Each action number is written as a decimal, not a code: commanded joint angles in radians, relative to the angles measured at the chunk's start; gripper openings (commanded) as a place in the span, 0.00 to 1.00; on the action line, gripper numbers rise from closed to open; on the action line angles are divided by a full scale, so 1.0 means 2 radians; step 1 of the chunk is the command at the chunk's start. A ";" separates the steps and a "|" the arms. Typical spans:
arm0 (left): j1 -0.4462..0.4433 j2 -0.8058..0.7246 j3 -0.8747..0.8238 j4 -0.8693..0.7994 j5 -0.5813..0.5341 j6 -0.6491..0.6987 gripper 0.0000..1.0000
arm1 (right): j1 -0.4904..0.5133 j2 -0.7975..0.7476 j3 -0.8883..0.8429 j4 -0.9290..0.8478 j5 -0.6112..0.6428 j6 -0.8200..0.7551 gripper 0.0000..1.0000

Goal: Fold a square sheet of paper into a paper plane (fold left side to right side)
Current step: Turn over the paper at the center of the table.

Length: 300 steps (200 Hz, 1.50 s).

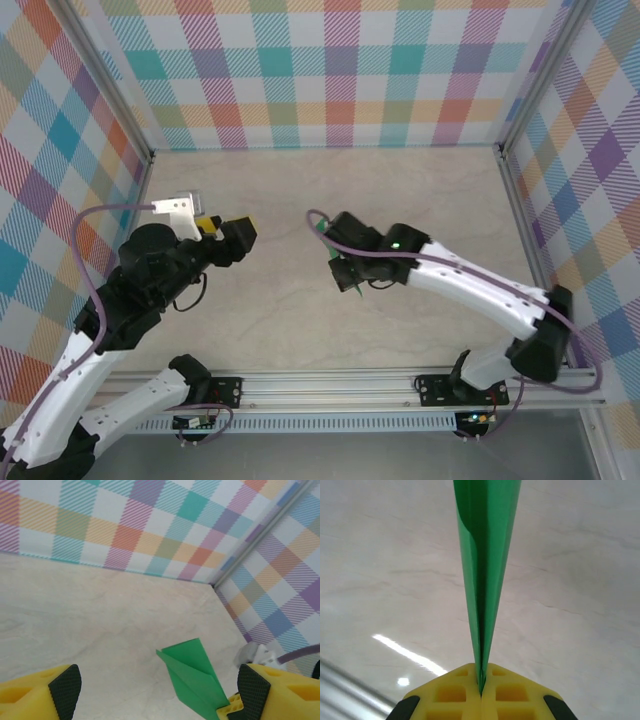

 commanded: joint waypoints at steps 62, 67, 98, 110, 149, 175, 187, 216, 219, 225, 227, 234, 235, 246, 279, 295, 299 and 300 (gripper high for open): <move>0.004 -0.057 -0.023 -0.030 -0.102 -0.001 0.87 | 0.078 0.305 0.174 -0.331 0.319 0.096 0.00; 0.004 -0.057 -0.023 -0.030 -0.102 -0.001 0.87 | 0.081 0.321 0.178 -0.331 0.319 0.095 0.00; 0.004 -0.055 -0.021 -0.029 -0.099 -0.002 0.88 | 0.097 0.396 0.202 -0.312 0.313 0.081 0.02; 0.004 -0.053 -0.022 -0.026 -0.098 -0.003 0.88 | 0.098 0.417 0.210 -0.307 0.305 0.079 0.02; 0.004 -0.044 -0.023 -0.020 -0.091 -0.005 0.88 | 0.106 0.434 0.211 -0.257 0.242 0.038 0.17; 0.004 -0.039 -0.025 -0.015 -0.088 -0.006 0.89 | 0.113 0.430 0.207 -0.213 0.171 0.005 0.37; 0.004 -0.037 -0.024 -0.016 -0.086 -0.004 0.89 | 0.115 0.416 0.201 -0.185 0.117 -0.008 0.47; 0.004 -0.030 -0.016 -0.029 -0.087 -0.004 0.90 | 0.121 0.343 0.165 -0.117 0.030 -0.020 0.80; 0.005 -0.029 -0.015 -0.031 -0.088 -0.004 0.90 | 0.121 0.334 0.160 -0.111 0.023 -0.020 0.83; 0.005 -0.027 -0.016 -0.033 -0.087 -0.005 0.91 | 0.121 0.315 0.149 -0.101 0.011 -0.018 0.87; 0.005 -0.026 -0.016 -0.034 -0.087 -0.005 0.91 | 0.121 0.308 0.145 -0.098 0.008 -0.017 0.89; 0.005 -0.023 -0.017 -0.033 -0.084 -0.006 0.91 | 0.121 0.286 0.131 -0.087 0.000 -0.014 0.93; 0.005 -0.023 -0.018 -0.033 -0.083 -0.007 0.91 | 0.121 0.283 0.129 -0.086 -0.001 -0.014 0.93; 0.005 -0.020 -0.024 -0.032 -0.079 -0.013 0.93 | 0.120 0.247 0.106 -0.070 -0.009 -0.009 0.98; 0.006 0.000 -0.052 -0.027 -0.059 -0.050 0.95 | 0.105 0.127 0.013 -0.024 -0.009 0.013 1.00; 0.007 0.010 -0.074 -0.016 -0.040 -0.070 0.96 | 0.076 0.063 -0.045 0.006 -0.016 0.025 1.00; 0.007 0.013 -0.079 -0.012 -0.034 -0.075 0.97 | 0.067 0.050 -0.059 0.015 -0.018 0.028 1.00; 0.007 0.013 -0.080 -0.012 -0.033 -0.076 0.97 | 0.065 0.045 -0.063 0.017 -0.019 0.029 1.00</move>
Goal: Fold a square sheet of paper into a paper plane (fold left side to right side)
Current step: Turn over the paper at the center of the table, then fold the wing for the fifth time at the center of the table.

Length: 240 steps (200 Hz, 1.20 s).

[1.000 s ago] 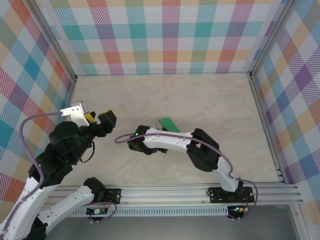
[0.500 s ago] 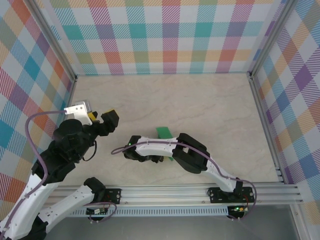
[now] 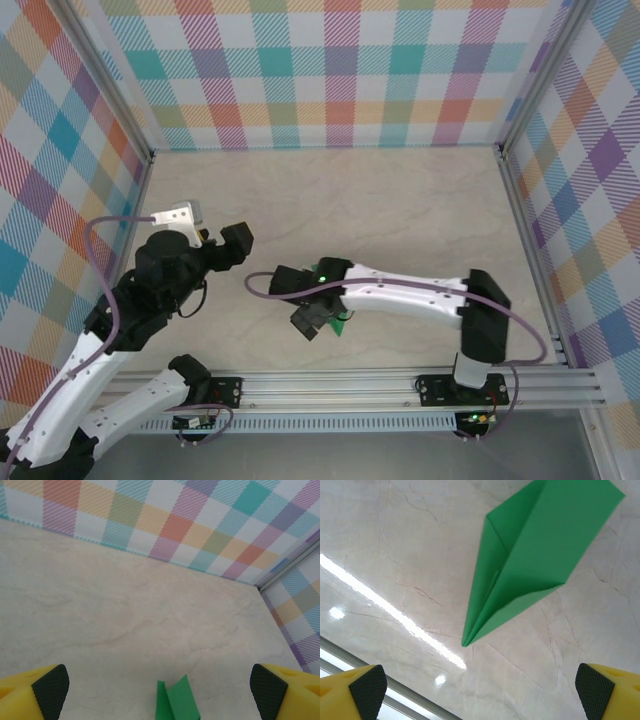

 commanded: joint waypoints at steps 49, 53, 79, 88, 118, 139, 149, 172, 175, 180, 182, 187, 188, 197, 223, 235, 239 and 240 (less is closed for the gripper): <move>0.007 0.056 -0.115 0.068 0.128 -0.100 0.98 | -0.181 -0.259 -0.232 0.174 -0.090 0.052 1.00; 0.007 0.059 -0.121 0.074 0.136 -0.104 0.98 | -0.192 -0.273 -0.246 0.182 -0.094 0.054 1.00; 0.005 0.078 -0.156 0.112 0.175 -0.128 0.98 | -0.266 -0.336 -0.312 0.227 -0.144 0.072 1.00; 0.003 0.085 -0.163 0.123 0.186 -0.136 0.98 | -0.295 -0.351 -0.335 0.241 -0.171 0.083 1.00; -0.006 0.118 -0.184 0.170 0.226 -0.152 0.97 | -0.377 -0.383 -0.415 0.303 -0.256 0.124 1.00; -0.013 0.159 -0.188 0.218 0.260 -0.159 0.96 | -0.407 -0.394 -0.455 0.340 -0.299 0.144 1.00; -0.017 0.181 -0.188 0.236 0.273 -0.160 0.96 | -0.412 -0.395 -0.463 0.345 -0.307 0.145 1.00; -0.027 0.222 -0.185 0.272 0.287 -0.165 0.95 | -0.417 -0.393 -0.465 0.344 -0.313 0.138 1.00; -0.028 0.226 -0.184 0.275 0.289 -0.165 0.95 | -0.418 -0.393 -0.465 0.343 -0.314 0.138 1.00; -0.030 0.233 -0.183 0.280 0.290 -0.165 0.95 | -0.419 -0.392 -0.464 0.343 -0.314 0.137 1.00; -0.031 0.236 -0.183 0.282 0.291 -0.165 0.95 | -0.419 -0.392 -0.465 0.342 -0.314 0.136 1.00; -0.032 0.243 -0.181 0.286 0.293 -0.165 0.95 | -0.419 -0.391 -0.465 0.343 -0.314 0.135 1.00; -0.033 0.245 -0.181 0.286 0.293 -0.165 0.95 | -0.419 -0.391 -0.464 0.343 -0.315 0.135 1.00; -0.036 0.256 -0.180 0.292 0.296 -0.165 0.95 | -0.420 -0.390 -0.464 0.343 -0.315 0.134 1.00; -0.043 0.286 -0.174 0.308 0.300 -0.164 0.93 | -0.422 -0.381 -0.462 0.347 -0.320 0.132 1.00; -0.043 0.300 -0.169 0.309 0.298 -0.164 0.90 | -0.422 -0.377 -0.460 0.349 -0.322 0.132 1.00; -0.044 0.304 -0.168 0.309 0.296 -0.163 0.90 | -0.422 -0.376 -0.460 0.349 -0.323 0.131 1.00; -0.044 0.305 -0.168 0.309 0.295 -0.163 0.90 | -0.422 -0.376 -0.460 0.349 -0.323 0.132 1.00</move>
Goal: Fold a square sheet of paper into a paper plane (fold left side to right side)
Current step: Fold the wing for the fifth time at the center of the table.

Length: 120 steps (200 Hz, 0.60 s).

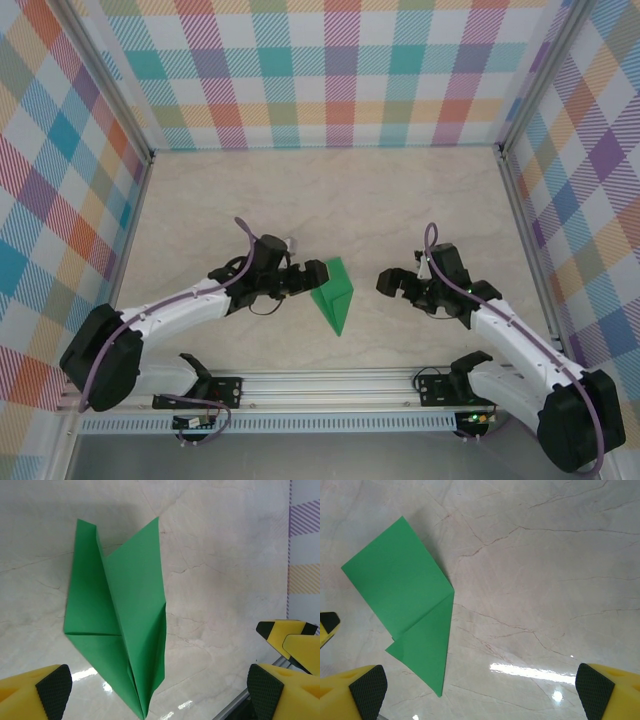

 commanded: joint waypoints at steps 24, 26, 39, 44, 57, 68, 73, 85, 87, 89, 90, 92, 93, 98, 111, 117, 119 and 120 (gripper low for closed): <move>-0.007 0.044 0.018 0.031 -0.004 0.006 0.89 | -0.003 0.005 0.006 0.015 -0.020 0.001 1.00; -0.007 0.048 0.019 0.032 -0.005 0.007 0.89 | -0.003 0.005 0.006 0.014 -0.020 0.001 1.00; -0.008 0.068 0.029 0.039 -0.003 0.013 0.86 | -0.003 0.002 0.006 0.012 -0.020 0.001 1.00; -0.008 0.077 0.033 0.044 0.000 0.017 0.83 | -0.003 0.002 0.006 0.011 -0.019 0.001 1.00; -0.007 0.097 0.047 0.051 -0.002 0.029 0.78 | -0.003 0.002 0.006 0.007 -0.019 -0.001 1.00; -0.007 0.112 0.056 0.052 -0.007 0.044 0.73 | -0.004 0.002 0.006 0.006 -0.020 0.000 1.00; -0.007 0.116 0.061 0.048 -0.012 0.050 0.71 | -0.005 0.002 0.006 0.006 -0.023 -0.001 1.00; -0.007 0.127 0.067 0.045 -0.016 0.066 0.65 | -0.007 0.000 0.006 0.006 -0.030 -0.003 1.00; -0.007 0.128 0.068 0.046 -0.017 0.068 0.64 | -0.007 0.000 0.006 0.006 -0.030 -0.004 1.00; -0.007 0.129 0.069 0.046 -0.017 0.070 0.63 | -0.007 0.000 0.006 0.006 -0.032 -0.004 1.00; -0.007 0.130 0.070 0.046 -0.017 0.071 0.63 | -0.007 0.000 0.006 0.006 -0.033 -0.005 1.00; -0.007 0.131 0.070 0.046 -0.017 0.072 0.62 | -0.008 -0.001 0.005 0.007 -0.034 -0.005 1.00; -0.007 0.132 0.070 0.046 -0.017 0.073 0.61 | -0.008 -0.001 0.005 0.007 -0.034 -0.005 1.00; -0.007 0.134 0.071 0.047 -0.017 0.077 0.59 | -0.010 -0.001 0.004 0.008 -0.039 -0.006 1.00; -0.007 0.142 0.071 0.055 -0.015 0.082 0.52 | -0.019 -0.001 -0.001 0.019 -0.060 -0.007 1.00; -0.007 0.146 0.071 0.058 -0.014 0.085 0.49 | -0.024 -0.001 -0.005 0.030 -0.074 -0.007 1.00; -0.007 0.148 0.071 0.059 -0.013 0.086 0.47 | -0.025 -0.001 -0.006 0.033 -0.079 -0.007 1.00; -0.007 0.149 0.071 0.059 -0.013 0.086 0.47 | -0.026 -0.001 -0.007 0.035 -0.080 -0.007 1.00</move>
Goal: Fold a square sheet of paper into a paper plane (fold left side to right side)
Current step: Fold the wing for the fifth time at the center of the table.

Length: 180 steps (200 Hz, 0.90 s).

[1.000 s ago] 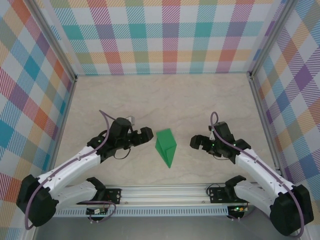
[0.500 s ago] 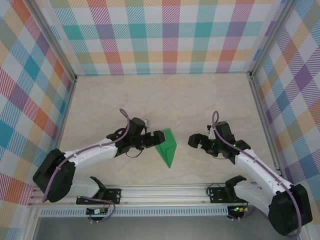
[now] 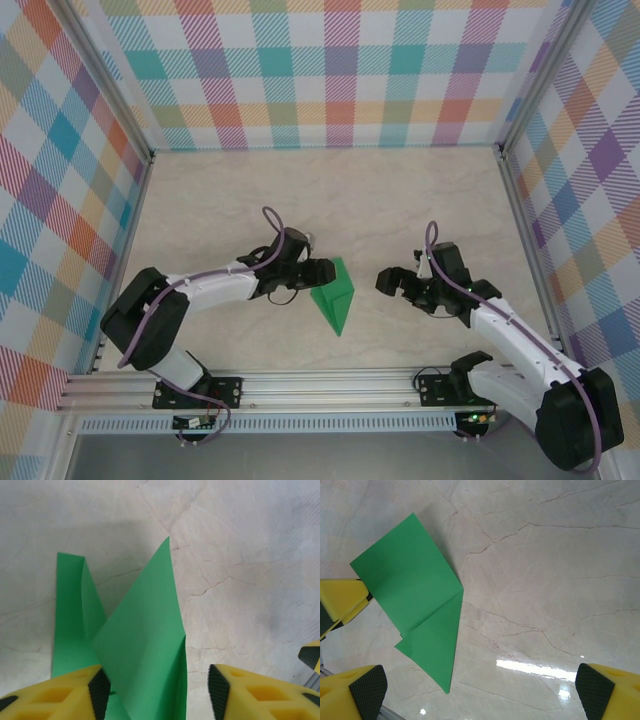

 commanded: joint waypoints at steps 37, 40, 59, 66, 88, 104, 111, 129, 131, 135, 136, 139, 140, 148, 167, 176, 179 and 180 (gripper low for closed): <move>-0.004 0.042 0.005 0.041 0.016 0.031 0.27 | -0.037 0.019 -0.022 0.077 -0.123 -0.012 1.00; -0.004 0.043 0.005 0.043 0.017 0.032 0.25 | -0.037 0.021 -0.022 0.079 -0.125 -0.013 1.00; -0.004 0.046 0.002 0.050 0.023 0.036 0.17 | -0.039 0.039 -0.024 0.099 -0.144 -0.020 1.00; -0.003 0.046 -0.002 0.054 0.028 0.039 0.14 | -0.039 0.047 -0.027 0.112 -0.151 -0.021 0.99; 0.007 0.043 -0.020 0.085 0.050 0.039 0.04 | -0.039 0.087 -0.033 0.172 -0.192 -0.026 0.92; 0.020 0.042 -0.041 0.122 0.074 0.028 0.00 | -0.039 0.125 -0.032 0.213 -0.221 -0.029 0.86; 0.026 0.041 -0.050 0.137 0.083 0.022 0.00 | -0.039 0.142 -0.029 0.227 -0.230 -0.031 0.84; 0.037 0.039 -0.069 0.172 0.107 0.015 0.00 | -0.039 0.187 -0.018 0.263 -0.257 -0.032 0.78; 0.037 0.039 -0.070 0.175 0.110 0.014 0.00 | -0.039 0.192 -0.017 0.267 -0.258 -0.032 0.77; 0.039 0.039 -0.073 0.181 0.115 0.013 0.00 | -0.039 0.200 -0.014 0.272 -0.262 -0.032 0.76; 0.040 0.038 -0.072 0.182 0.117 0.013 0.00 | -0.039 0.202 -0.013 0.274 -0.263 -0.032 0.76; 0.040 0.037 -0.075 0.184 0.120 0.013 0.00 | -0.039 0.208 -0.010 0.278 -0.265 -0.032 0.76; 0.041 0.037 -0.075 0.186 0.121 0.013 0.00 | -0.039 0.211 -0.010 0.279 -0.266 -0.032 0.75; 0.043 0.038 -0.078 0.192 0.128 0.013 0.00 | -0.039 0.225 -0.003 0.290 -0.270 -0.031 0.74; 0.047 0.037 -0.083 0.206 0.140 0.011 0.00 | -0.038 0.262 0.010 0.311 -0.283 -0.026 0.70; 0.049 0.036 -0.086 0.215 0.146 0.008 0.00 | -0.038 0.274 0.016 0.318 -0.286 -0.023 0.68; 0.050 0.036 -0.088 0.218 0.148 0.006 0.00 | -0.038 0.278 0.017 0.320 -0.287 -0.022 0.68; 0.050 0.036 -0.088 0.220 0.149 0.006 0.00 | -0.038 0.279 0.017 0.321 -0.287 -0.021 0.68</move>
